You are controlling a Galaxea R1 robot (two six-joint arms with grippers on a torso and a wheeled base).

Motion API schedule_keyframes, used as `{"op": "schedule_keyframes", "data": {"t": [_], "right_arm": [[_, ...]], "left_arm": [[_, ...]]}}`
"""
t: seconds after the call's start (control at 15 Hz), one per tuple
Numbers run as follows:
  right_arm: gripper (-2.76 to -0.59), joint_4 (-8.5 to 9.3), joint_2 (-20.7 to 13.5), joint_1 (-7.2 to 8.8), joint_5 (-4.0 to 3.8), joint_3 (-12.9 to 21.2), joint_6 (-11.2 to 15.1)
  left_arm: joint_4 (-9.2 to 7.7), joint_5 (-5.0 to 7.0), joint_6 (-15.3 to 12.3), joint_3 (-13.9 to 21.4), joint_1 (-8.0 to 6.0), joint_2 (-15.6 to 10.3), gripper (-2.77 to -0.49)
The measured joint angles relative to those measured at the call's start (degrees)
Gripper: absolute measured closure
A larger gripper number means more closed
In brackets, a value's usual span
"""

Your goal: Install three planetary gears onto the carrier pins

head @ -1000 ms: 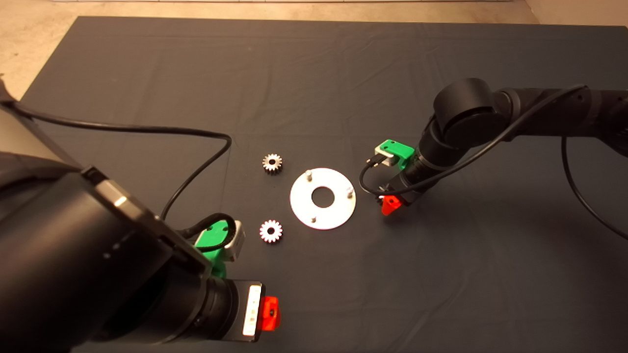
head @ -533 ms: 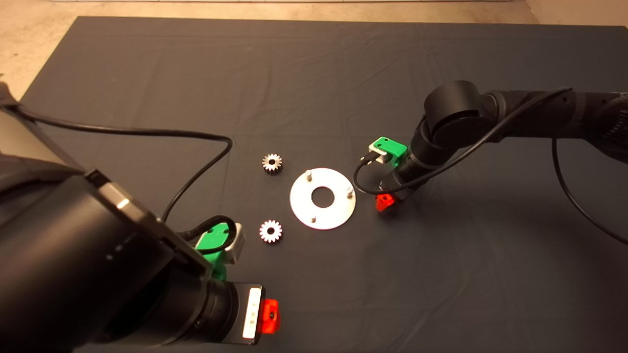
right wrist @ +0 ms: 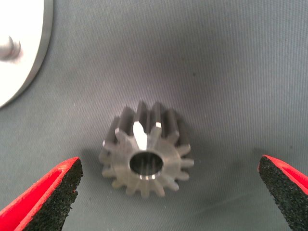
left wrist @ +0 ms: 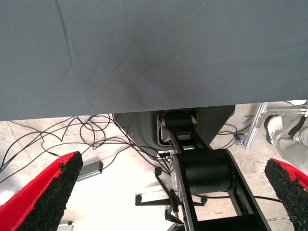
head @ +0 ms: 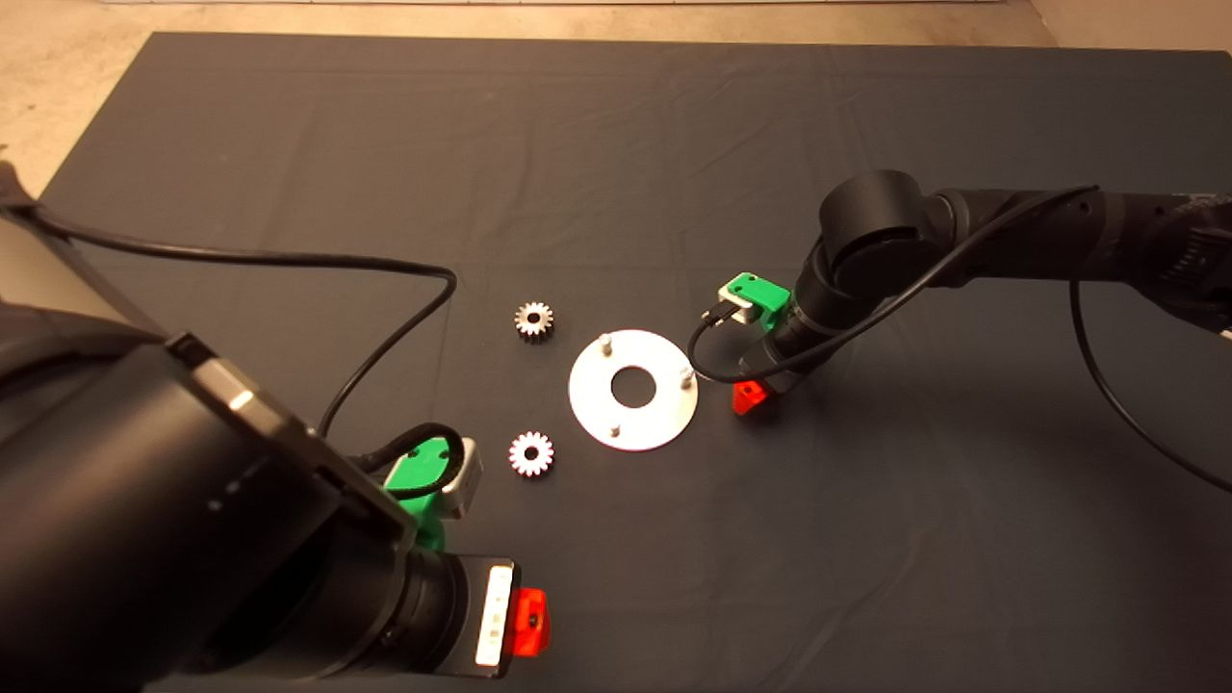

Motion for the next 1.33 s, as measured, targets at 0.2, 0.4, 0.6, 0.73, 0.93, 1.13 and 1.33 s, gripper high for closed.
{"op": "schedule_keyframes", "data": {"t": [0.2, 0.4, 0.6, 0.73, 0.93, 1.13, 1.33], "right_arm": [[-2.74, -0.33, 0.6, -0.02, 0.00, -0.5, -0.2], [-2.73, -0.41, 1.6, -0.26, 0.00, -0.9, -0.2], [-2.73, -0.46, 2.7, -0.26, 0.03, -1.0, -0.1], [-2.69, -0.48, 2.9, -0.26, 0.03, -1.1, -0.1], [-2.64, -0.63, 2.9, -0.26, 0.00, -1.4, 0.0], [-2.53, -0.69, 3.0, -0.31, 0.03, -1.5, 0.1], [-2.38, -0.78, 3.0, -1.02, 0.00, -1.7, 0.1]], "left_arm": [[0.00, 0.00, 0.2, 0.0, 0.00, 0.0, -2.76], [0.00, -0.02, 0.3, 0.0, 0.00, 0.0, -2.76], [0.00, 0.00, 0.4, 0.0, 0.00, 0.0, -2.76], [0.00, 0.00, 0.4, 0.0, 0.00, 0.0, -2.76], [0.00, 0.00, 0.4, 0.0, 0.00, 0.0, -2.76], [0.00, 0.00, 0.4, 0.0, 0.00, 0.0, -2.76], [0.00, 0.00, 0.4, 0.0, 0.00, 0.0, -2.76]]}}
